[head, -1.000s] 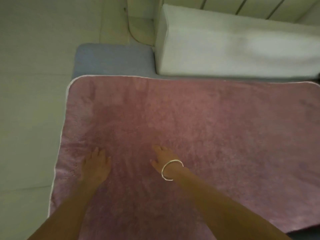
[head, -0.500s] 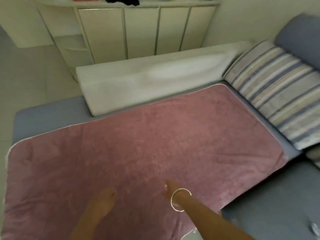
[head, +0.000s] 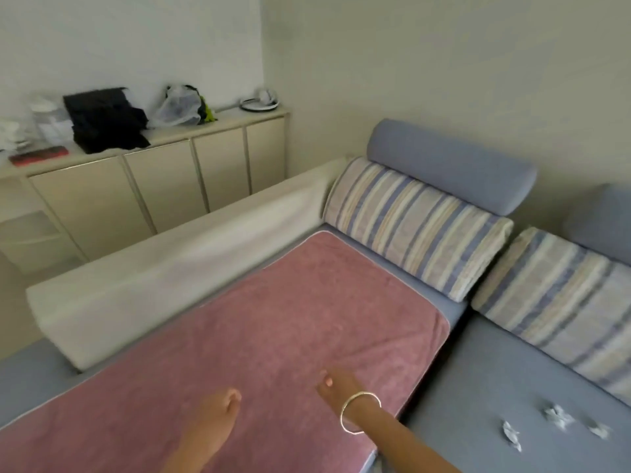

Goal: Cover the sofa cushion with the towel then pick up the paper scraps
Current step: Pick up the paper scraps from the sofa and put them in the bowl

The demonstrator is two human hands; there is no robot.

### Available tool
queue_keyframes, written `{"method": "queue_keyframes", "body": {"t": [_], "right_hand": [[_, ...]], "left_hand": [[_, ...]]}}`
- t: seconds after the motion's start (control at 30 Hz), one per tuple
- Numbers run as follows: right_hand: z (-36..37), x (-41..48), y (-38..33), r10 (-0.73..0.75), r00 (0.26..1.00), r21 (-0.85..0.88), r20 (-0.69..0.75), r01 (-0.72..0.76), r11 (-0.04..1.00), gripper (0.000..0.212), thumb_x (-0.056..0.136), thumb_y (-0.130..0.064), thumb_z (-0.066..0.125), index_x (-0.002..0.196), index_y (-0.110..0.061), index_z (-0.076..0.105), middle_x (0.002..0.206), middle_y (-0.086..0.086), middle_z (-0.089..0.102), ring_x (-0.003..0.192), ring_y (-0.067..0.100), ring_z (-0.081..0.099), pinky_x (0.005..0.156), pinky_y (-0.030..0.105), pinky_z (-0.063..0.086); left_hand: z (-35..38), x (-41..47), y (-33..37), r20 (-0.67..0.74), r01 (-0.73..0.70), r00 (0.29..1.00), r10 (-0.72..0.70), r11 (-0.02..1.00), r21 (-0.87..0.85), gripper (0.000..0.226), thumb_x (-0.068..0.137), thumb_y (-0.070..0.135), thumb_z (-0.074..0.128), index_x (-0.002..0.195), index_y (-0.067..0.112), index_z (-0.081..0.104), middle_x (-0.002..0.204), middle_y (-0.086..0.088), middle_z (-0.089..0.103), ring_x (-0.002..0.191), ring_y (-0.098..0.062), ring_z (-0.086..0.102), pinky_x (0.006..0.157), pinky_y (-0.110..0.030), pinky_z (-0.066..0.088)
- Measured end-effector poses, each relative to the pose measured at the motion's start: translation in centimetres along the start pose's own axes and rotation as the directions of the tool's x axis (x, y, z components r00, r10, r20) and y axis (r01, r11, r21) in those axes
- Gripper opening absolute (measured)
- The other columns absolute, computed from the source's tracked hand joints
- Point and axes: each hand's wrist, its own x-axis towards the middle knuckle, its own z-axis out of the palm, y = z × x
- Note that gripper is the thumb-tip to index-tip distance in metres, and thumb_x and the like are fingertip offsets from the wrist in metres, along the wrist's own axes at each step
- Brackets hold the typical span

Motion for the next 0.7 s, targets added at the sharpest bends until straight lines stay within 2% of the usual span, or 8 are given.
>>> {"method": "queue_keyframes", "body": {"t": [0.03,0.13,0.2,0.33,0.43,0.5,0.57,0.7], "right_hand": [[-1.8,-0.8,0.0,0.001,0.999,0.027,-0.048,0.0,1.0,0.01,0.094,-0.018,0.044,0.091,-0.019,0.053,0.073,-0.007,0.044,0.088,0.014,0.047,0.075,0.023,0.036],[-6.1,-3.0,0.8,-0.009,0.985,0.072,-0.173,0.021,0.997,0.032,0.095,-0.022,0.046,0.126,-0.017,0.048,0.095,-0.005,0.046,0.105,0.019,0.057,0.089,0.021,0.039],[-8.6,-4.9,1.7,-0.018,0.959,0.098,-0.284,0.048,0.994,0.035,0.095,-0.022,0.047,0.129,-0.015,0.047,0.097,-0.005,0.047,0.098,0.018,0.057,0.087,0.019,0.04],[-12.1,-8.7,5.3,-0.007,0.901,0.143,-0.434,0.077,0.987,0.031,0.094,-0.02,0.048,0.125,-0.016,0.05,0.085,-0.012,0.052,0.083,0.005,0.05,0.081,0.014,0.04],[-13.7,-11.7,8.9,0.028,0.878,0.168,-0.477,0.06,0.984,0.028,0.09,-0.027,0.052,0.118,-0.024,0.055,0.066,-0.028,0.056,0.069,-0.009,0.055,0.076,0.009,0.041],[-15.0,-13.6,11.6,0.081,0.851,0.229,-0.519,0.047,0.972,0.027,0.078,-0.047,0.049,0.103,-0.044,0.058,0.072,-0.045,0.056,0.071,-0.017,0.055,0.07,0.004,0.041],[-16.3,-14.5,14.3,0.126,0.81,0.271,-0.573,0.041,0.962,0.033,0.063,-0.059,0.038,0.089,-0.05,0.057,0.076,-0.051,0.052,0.072,-0.016,0.057,0.068,0.004,0.043],[-19.8,-14.7,19.7,0.176,0.779,0.325,-0.602,0.038,0.945,0.02,0.072,-0.047,0.044,0.091,-0.052,0.043,0.079,-0.049,0.053,0.074,-0.013,0.058,0.07,0.005,0.045]], "left_hand": [[-0.3,0.4,1.4,0.01,-0.042,0.999,0.042,0.999,-0.017,0.025,0.098,0.025,0.036,0.109,0.024,0.059,0.124,-0.003,0.061,0.115,-0.017,0.056,0.093,-0.025,0.041],[-0.5,2.1,5.5,-0.01,-0.185,0.983,0.185,0.979,-0.082,0.017,0.094,0.032,0.042,0.084,0.042,0.051,0.112,-0.008,0.067,0.103,-0.022,0.063,0.094,-0.035,0.047],[-0.8,2.0,9.4,-0.009,-0.299,0.954,0.3,0.947,-0.118,0.015,0.095,0.033,0.041,0.086,0.043,0.048,0.109,-0.002,0.066,0.1,-0.019,0.062,0.087,-0.03,0.046],[-0.5,1.5,16.4,-0.002,-0.522,0.847,0.532,0.832,-0.189,0.029,0.094,0.017,0.047,0.087,0.044,0.051,0.094,0.011,0.066,0.081,0.004,0.062,0.07,-0.011,0.04],[0.5,1.3,19.5,0.016,-0.582,0.797,0.603,0.776,-0.245,0.033,0.09,0.028,0.05,0.077,0.058,0.058,0.079,0.032,0.068,0.086,0.019,0.058,0.069,0.0,0.042],[1.8,1.4,21.8,0.043,-0.604,0.77,0.637,0.748,-0.276,0.032,0.08,0.038,0.046,0.083,0.07,0.051,0.085,0.048,0.058,0.091,0.012,0.059,0.071,0.003,0.041],[3.3,1.8,24.1,0.054,-0.619,0.747,0.662,0.723,-0.307,0.03,0.08,0.04,0.049,0.083,0.07,0.051,0.088,0.049,0.058,0.092,0.005,0.061,0.074,0.0,0.043],[8.3,3.6,30.5,0.088,-0.649,0.693,0.716,0.671,-0.358,0.029,0.082,0.039,0.056,0.082,0.068,0.054,0.089,0.044,0.061,0.092,0.002,0.062,0.077,-0.005,0.045]]}}
